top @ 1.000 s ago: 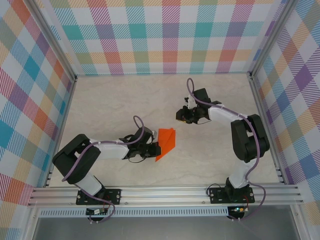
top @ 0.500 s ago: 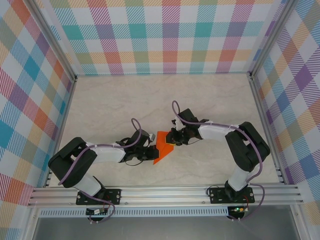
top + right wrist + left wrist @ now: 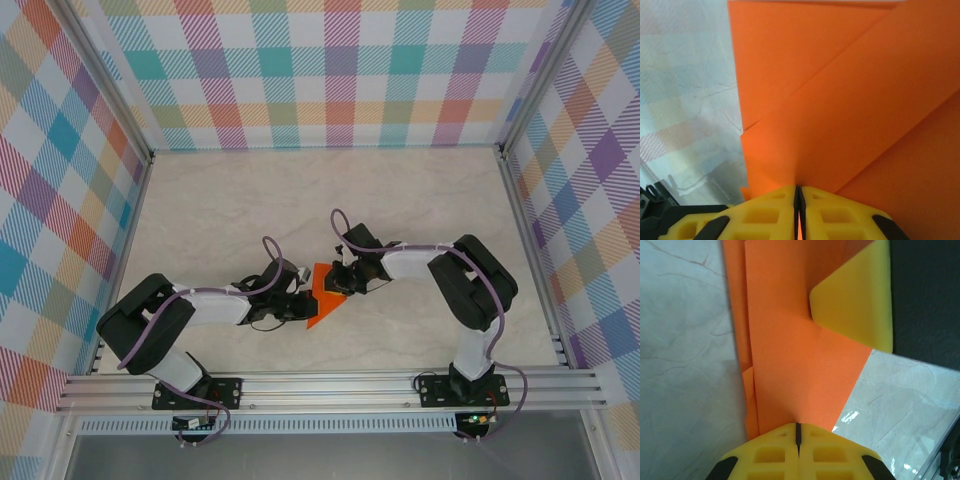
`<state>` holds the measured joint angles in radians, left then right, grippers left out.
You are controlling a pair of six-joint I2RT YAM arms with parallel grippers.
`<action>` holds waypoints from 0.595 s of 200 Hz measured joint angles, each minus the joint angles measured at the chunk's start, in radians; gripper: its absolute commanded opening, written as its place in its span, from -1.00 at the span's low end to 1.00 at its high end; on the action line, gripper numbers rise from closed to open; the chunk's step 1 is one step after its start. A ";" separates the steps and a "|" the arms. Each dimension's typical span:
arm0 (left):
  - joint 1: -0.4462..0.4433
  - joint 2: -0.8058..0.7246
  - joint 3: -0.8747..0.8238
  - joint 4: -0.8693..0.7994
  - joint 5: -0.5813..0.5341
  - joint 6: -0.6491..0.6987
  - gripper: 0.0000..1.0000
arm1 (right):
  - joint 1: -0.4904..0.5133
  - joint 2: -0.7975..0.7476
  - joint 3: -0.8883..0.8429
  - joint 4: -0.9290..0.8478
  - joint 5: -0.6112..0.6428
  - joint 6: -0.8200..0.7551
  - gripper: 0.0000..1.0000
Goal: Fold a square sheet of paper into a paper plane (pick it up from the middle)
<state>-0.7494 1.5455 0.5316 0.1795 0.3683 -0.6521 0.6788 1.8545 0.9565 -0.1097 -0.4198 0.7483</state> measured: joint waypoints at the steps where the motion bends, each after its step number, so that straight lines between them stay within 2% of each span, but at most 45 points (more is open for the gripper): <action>1: 0.000 0.000 0.000 0.000 0.000 0.000 -1.00 | 0.000 0.001 0.002 -0.001 0.000 0.000 -0.76; 68: 0.000 0.002 0.000 0.003 0.008 0.018 -1.00 | 0.011 0.004 0.036 -0.049 0.046 -0.009 -0.73; 119: 0.000 -0.003 -0.004 0.005 0.005 0.018 -1.00 | 0.029 -0.010 0.051 -0.045 0.003 -0.020 -0.71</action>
<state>-0.7498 1.5421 0.5278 0.1844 0.3737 -0.6346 0.7078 1.8442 1.0080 -0.1547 -0.4171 0.7284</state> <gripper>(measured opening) 0.045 0.153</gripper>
